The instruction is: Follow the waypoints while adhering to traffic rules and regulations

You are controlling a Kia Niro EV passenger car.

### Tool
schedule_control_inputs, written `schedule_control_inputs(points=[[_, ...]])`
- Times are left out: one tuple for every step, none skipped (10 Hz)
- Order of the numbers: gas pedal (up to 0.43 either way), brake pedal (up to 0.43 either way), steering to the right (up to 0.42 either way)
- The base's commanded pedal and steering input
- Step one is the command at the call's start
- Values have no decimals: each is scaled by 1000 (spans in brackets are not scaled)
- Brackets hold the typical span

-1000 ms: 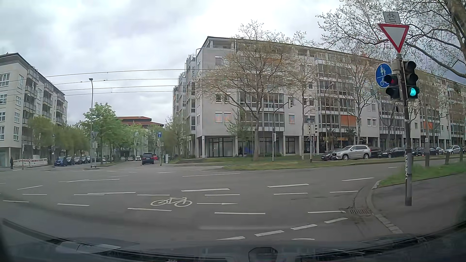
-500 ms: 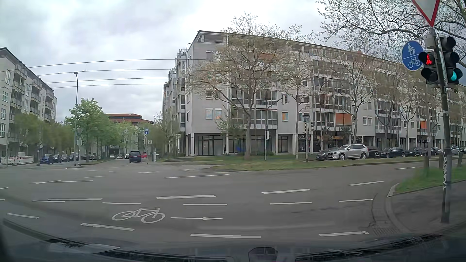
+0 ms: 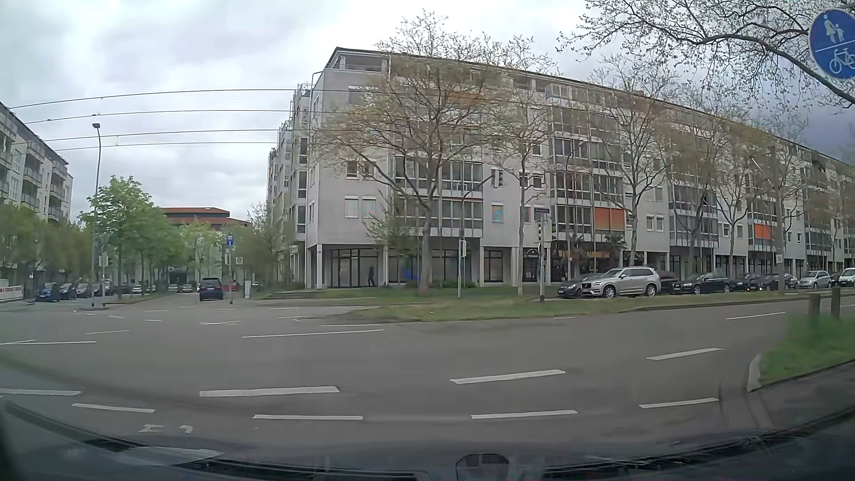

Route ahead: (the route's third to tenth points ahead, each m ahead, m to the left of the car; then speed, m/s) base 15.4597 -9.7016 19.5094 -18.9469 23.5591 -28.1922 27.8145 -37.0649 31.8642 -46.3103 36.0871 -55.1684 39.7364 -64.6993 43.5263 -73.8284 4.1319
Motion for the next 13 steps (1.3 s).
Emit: schedule_control_inputs(points=[[130, 0, 180], [130, 0, 206], [130, 0, 230], [130, 0, 246], [130, 0, 267], [130, 0, 284], [130, 0, 293], [130, 0, 306], [130, 0, 318], [130, 0, 327], [130, 0, 335], [130, 0, 348], [130, 0, 360]])
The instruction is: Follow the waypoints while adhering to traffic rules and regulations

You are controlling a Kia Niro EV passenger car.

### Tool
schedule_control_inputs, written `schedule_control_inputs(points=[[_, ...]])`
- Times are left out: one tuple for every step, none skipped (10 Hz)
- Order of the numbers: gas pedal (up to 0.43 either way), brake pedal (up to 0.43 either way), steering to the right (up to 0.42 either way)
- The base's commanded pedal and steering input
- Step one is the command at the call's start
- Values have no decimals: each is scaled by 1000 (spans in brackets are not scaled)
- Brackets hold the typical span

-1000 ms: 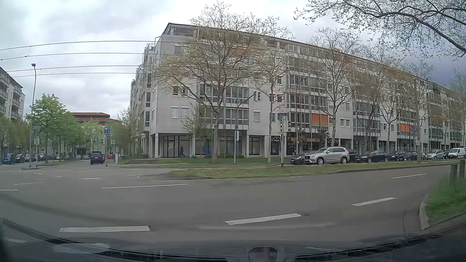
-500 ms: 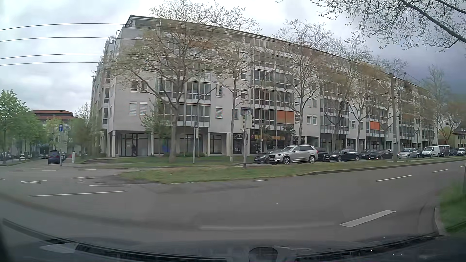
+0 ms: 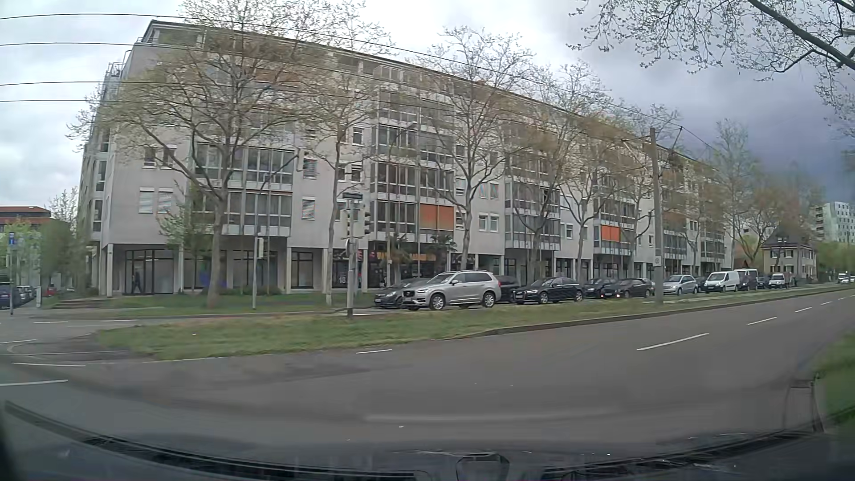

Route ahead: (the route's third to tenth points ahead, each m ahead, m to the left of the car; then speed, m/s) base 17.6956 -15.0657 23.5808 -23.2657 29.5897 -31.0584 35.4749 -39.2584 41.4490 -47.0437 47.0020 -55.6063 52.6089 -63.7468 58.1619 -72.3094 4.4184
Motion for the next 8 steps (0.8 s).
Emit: schedule_control_inputs(points=[[130, 0, 375], [130, 0, 388], [138, 0, 396], [138, 0, 401], [138, 0, 411], [150, 0, 419], [150, 0, 420], [157, 0, 419]])
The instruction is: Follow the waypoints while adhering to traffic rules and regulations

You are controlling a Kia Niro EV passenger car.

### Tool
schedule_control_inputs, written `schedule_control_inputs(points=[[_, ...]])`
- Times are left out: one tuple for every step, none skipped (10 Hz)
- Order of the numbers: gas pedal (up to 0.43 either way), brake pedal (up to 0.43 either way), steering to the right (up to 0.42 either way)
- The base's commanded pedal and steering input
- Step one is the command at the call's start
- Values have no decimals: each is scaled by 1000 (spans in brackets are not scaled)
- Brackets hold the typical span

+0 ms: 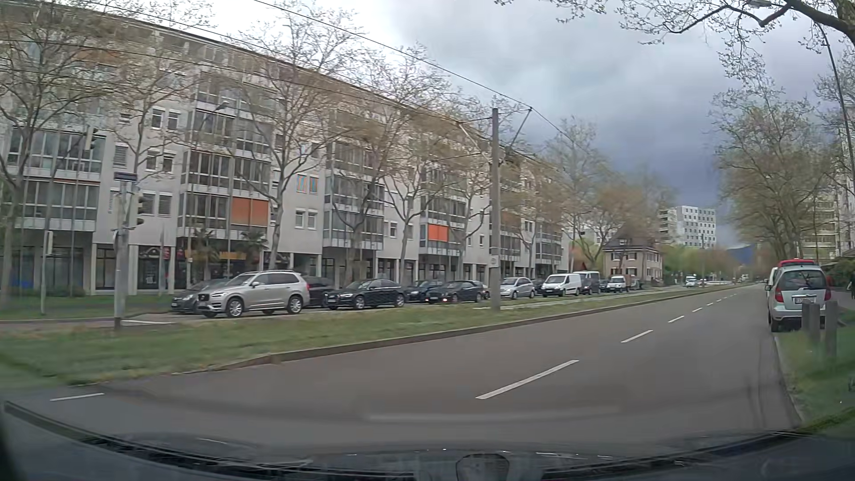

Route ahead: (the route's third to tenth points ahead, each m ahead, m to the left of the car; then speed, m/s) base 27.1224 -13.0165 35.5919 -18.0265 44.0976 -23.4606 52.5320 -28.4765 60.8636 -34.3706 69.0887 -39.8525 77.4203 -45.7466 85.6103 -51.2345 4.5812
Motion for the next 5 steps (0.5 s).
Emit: schedule_control_inputs(points=[[177, 0, 411], [197, 0, 403], [209, 0, 391], [209, 0, 374], [209, 0, 349]])
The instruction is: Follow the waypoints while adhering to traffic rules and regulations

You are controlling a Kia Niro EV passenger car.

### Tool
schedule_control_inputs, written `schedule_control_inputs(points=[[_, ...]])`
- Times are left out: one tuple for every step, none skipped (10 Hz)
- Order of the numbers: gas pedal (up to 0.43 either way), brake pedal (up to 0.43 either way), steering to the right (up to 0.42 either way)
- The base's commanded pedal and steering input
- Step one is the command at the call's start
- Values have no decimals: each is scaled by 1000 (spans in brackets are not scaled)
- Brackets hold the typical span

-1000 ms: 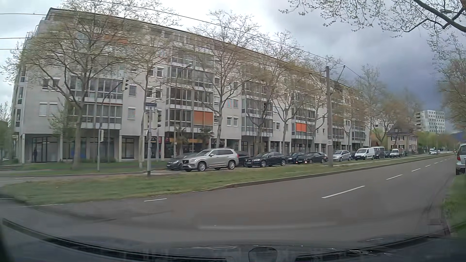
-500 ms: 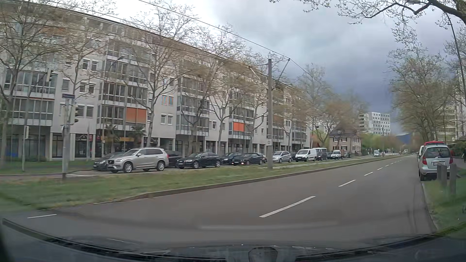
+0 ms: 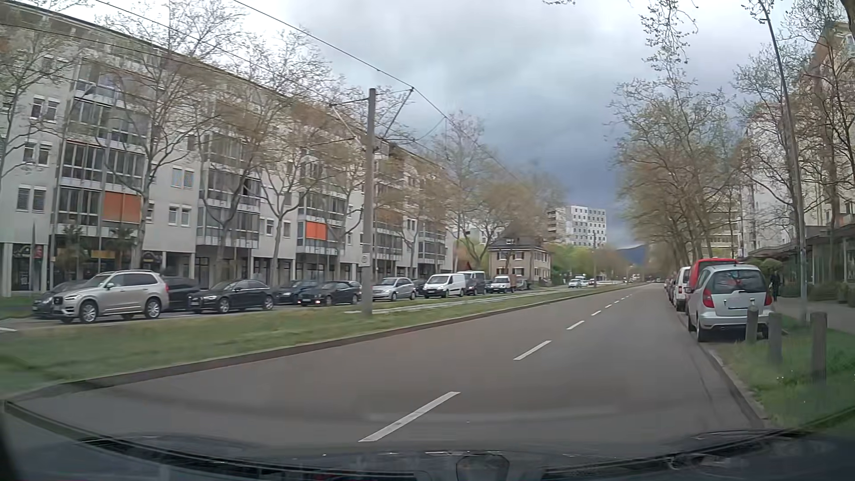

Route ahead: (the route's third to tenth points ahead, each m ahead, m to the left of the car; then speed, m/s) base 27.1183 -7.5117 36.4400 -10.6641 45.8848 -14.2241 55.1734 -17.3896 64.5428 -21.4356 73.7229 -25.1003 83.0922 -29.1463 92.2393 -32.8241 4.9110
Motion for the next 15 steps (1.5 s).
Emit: schedule_control_inputs(points=[[209, 0, 325], [209, 0, 286], [220, 0, 250], [220, 0, 227], [220, 0, 200], [240, 0, 177], [240, 0, 164], [248, 0, 149], [248, 0, 134], [248, 0, 121], [248, 0, 109], [248, 0, 103], [240, 0, 97], [240, 0, 84], [209, 0, 73]])
